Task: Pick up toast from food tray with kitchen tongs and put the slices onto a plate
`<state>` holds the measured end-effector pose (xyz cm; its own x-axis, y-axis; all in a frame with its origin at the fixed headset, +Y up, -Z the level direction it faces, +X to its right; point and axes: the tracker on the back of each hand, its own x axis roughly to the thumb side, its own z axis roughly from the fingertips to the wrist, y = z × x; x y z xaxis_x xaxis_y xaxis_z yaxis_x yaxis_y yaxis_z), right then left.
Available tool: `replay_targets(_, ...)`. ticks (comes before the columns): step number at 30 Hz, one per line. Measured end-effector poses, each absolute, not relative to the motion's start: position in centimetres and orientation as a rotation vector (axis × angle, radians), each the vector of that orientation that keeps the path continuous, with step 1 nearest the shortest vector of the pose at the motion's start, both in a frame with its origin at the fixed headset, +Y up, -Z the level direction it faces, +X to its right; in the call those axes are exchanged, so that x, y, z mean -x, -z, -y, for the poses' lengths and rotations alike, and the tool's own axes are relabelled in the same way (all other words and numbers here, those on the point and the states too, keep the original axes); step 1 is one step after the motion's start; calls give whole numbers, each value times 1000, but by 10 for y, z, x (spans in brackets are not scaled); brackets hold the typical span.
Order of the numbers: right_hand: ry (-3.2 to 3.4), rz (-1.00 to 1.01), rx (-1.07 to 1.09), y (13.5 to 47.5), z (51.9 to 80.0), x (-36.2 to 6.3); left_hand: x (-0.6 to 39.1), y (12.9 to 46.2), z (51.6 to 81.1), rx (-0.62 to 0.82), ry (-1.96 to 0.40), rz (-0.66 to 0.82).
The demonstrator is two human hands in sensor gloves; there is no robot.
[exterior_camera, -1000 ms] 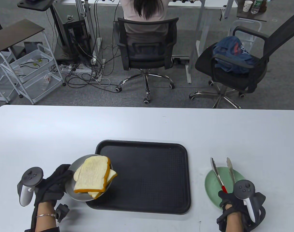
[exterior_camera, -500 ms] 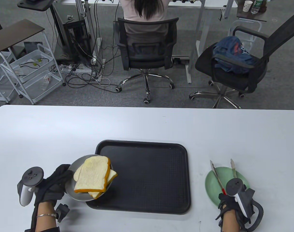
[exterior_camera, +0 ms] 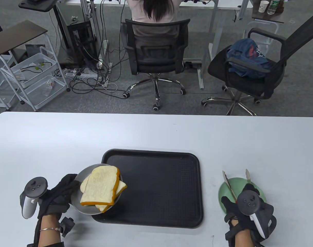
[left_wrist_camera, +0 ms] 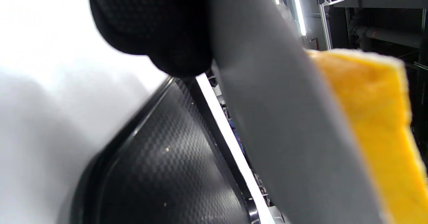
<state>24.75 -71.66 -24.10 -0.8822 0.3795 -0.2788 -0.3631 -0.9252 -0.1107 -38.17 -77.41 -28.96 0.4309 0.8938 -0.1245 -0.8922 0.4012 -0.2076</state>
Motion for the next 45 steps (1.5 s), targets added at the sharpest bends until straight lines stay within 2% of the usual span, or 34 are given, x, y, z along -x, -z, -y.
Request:
replay_targets(10, -2640, 153, 37, 253, 700, -161, 379, 292, 774, 263, -1132, 28)
replay_targets(19, -2543, 84, -232, 264, 723, -102, 379, 292, 773, 254, -1139, 30)
replay_targets(26, -2464, 198, -376, 264, 754, -92, 380, 292, 772, 251, -1123, 24)
replay_targets(29, -2436, 144, -405, 267, 762, -92, 380, 293, 773, 254, -1108, 15)
replay_targets(39, -2380, 118, -450, 266, 768, -97, 380, 294, 774, 255, -1074, -10)
replay_targets(45, -2347, 106, -468, 264, 768, -96, 390, 290, 776, 203, -1132, -90)
